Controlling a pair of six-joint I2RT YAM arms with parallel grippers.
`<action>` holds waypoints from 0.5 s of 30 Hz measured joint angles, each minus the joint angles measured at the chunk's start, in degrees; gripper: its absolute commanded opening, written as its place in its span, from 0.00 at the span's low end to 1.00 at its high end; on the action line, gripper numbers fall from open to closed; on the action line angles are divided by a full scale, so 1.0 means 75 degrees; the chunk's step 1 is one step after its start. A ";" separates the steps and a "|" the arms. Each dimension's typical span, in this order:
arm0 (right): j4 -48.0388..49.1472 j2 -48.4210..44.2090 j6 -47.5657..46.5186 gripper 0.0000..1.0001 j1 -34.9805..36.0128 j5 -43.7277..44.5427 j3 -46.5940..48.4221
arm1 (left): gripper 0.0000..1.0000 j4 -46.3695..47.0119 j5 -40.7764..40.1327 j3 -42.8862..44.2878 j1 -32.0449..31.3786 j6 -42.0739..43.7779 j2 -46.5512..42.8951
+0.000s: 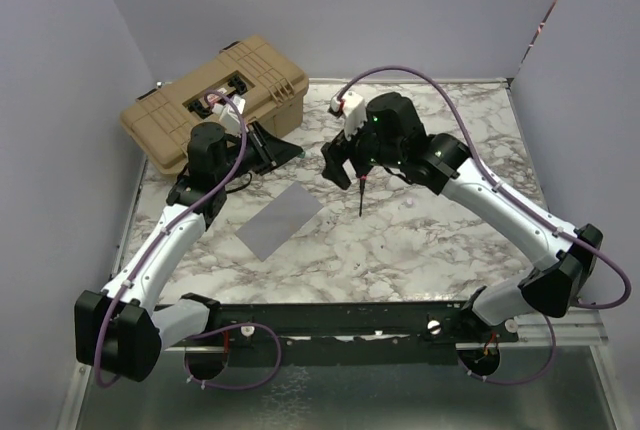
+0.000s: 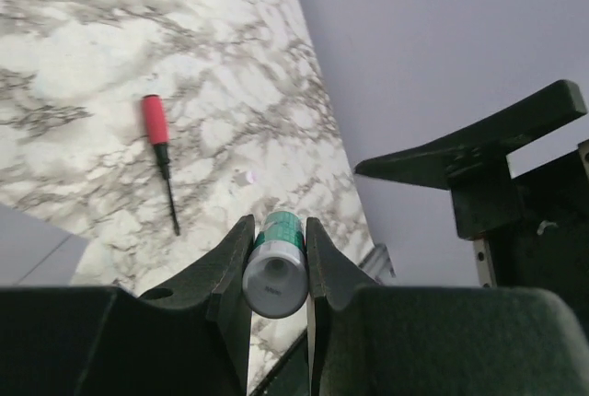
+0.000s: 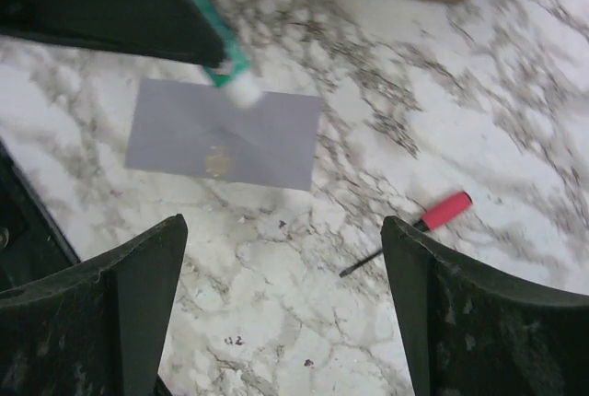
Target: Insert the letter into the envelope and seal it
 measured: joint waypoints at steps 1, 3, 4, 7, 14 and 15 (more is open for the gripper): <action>0.0058 -0.0003 0.0286 0.85 -0.0119 0.0216 -0.0070 | 0.00 -0.0064 -0.0236 -0.0108 0.0000 0.0023 -0.0052; 0.0140 -0.0006 0.0892 0.83 -0.0504 0.0737 -0.0207 | 0.00 -0.0154 -0.0624 -0.0271 0.0000 0.0067 -0.0137; 0.0143 -0.0006 0.1195 0.82 -0.0734 0.1014 -0.0286 | 0.00 -0.0189 -0.0825 -0.0326 0.0000 0.0085 -0.0189; 0.0035 0.0029 0.2174 0.79 -0.1533 0.1772 -0.0589 | 0.00 -0.0216 -0.1128 -0.0411 0.0000 0.0108 -0.0306; -0.0758 0.0764 0.3835 0.73 -0.2824 0.2620 -0.1559 | 0.00 -0.0219 -0.1349 -0.0510 0.0000 0.0105 -0.0335; -0.0874 0.0988 0.3966 0.73 -0.2891 0.2696 -0.1693 | 0.00 -0.0219 -0.1349 -0.0513 0.0000 0.0105 -0.0326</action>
